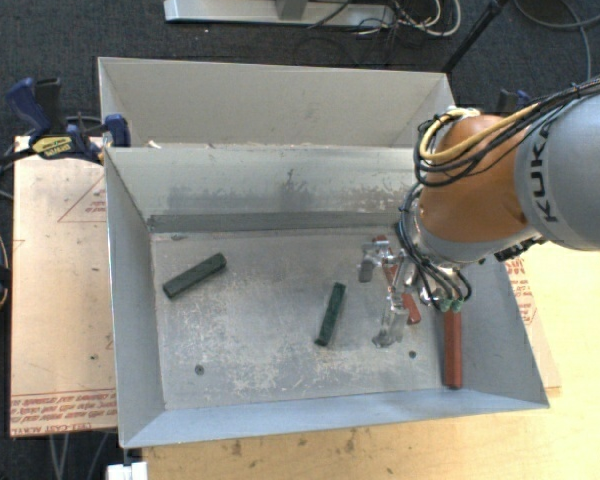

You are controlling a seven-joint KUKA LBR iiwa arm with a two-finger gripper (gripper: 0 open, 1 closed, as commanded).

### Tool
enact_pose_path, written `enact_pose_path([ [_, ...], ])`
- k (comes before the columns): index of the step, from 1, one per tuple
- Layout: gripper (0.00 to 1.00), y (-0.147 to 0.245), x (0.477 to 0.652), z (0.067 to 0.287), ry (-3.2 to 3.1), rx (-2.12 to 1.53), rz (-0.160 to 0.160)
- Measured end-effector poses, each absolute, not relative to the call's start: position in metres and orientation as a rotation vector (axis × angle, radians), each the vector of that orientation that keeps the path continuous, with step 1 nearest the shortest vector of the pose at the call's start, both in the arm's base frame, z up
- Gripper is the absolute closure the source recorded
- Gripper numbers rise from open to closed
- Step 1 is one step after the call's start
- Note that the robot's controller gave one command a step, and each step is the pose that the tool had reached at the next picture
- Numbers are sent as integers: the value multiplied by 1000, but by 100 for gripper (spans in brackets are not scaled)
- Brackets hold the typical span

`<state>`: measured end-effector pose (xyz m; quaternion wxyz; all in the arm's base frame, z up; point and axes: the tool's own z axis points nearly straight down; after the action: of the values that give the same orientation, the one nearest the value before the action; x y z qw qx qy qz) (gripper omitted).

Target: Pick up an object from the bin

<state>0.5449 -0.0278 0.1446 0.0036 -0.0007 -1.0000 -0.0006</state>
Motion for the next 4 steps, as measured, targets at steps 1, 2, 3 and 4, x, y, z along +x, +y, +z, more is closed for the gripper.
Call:
enact_pose_path([
  [1, 0, -28, 547, 149, -3142, -1, -1],
  [2, 0, 14, 560, 112, -3150, -9, 2],
  [3, 100, -9, 552, 71, -3138, 183, 0],
  [4, 100, -9, 553, 71, -3138, 183, 0],
])
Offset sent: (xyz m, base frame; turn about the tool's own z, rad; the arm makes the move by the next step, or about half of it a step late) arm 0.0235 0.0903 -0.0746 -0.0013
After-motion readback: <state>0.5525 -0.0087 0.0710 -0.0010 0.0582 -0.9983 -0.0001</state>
